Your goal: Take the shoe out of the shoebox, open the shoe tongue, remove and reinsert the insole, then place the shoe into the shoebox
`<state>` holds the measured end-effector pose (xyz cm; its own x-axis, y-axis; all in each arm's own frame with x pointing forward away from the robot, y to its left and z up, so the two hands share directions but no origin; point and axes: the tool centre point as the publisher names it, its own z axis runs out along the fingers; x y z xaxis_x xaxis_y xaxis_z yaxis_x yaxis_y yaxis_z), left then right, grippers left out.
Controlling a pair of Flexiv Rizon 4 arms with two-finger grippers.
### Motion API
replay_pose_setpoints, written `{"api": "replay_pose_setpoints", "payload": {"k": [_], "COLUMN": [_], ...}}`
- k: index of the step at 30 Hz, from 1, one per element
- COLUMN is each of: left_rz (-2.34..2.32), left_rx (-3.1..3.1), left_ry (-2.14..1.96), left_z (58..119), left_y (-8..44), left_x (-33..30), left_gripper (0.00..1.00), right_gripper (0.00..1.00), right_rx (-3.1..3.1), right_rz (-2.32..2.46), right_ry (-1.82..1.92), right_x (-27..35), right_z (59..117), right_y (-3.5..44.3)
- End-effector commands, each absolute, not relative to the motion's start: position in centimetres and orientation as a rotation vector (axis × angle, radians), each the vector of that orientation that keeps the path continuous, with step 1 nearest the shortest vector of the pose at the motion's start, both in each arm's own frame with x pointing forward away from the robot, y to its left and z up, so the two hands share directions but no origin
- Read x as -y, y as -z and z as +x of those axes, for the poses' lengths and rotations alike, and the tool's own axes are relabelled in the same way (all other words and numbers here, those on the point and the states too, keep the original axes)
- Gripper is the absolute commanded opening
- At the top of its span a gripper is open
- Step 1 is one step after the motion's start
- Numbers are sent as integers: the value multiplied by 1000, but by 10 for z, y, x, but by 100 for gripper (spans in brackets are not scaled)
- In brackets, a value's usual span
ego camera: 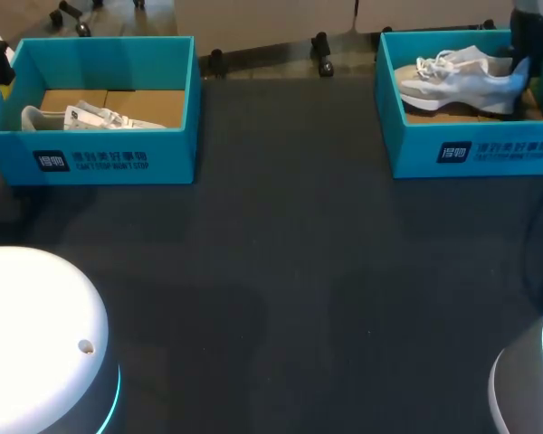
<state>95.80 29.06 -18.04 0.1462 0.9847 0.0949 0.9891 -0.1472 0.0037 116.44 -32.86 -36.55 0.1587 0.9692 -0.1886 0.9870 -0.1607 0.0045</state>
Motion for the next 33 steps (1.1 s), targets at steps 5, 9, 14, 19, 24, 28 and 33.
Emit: {"api": "replay_pose_setpoints", "payload": {"k": [5,9,14,19,24,28,33], "left_rz": [-2333,-2333,-2333,-2333,-2333,-2333,-2333], "left_rx": [2011,2011,2011,2011,2011,2011,2011], "left_ry": [119,119,119,119,119,119,119], "left_z": [957,957,957,957,957,957,957], "left_y": [180,180,180,180,180,180,180], "left_x": [-291,-291,-291,-291,-291,-291,-291], "left_gripper": [100,100,100,100,100,100,100], "right_gripper": [0,0,0,0,0,0,0], "right_rx": [-1890,-1872,-1852,-1836,-1840,-1848,-1853], "right_rz": [2283,2278,2265,2244,2219,2208,2199], "right_ry": [218,223,233,238,243,253,242], "right_x": [333,337,341,341,338,333,325], "right_z": [1148,1144,1139,1133,1129,1125,1114], "right_y": [305,284,259,233,210,197,177]}}
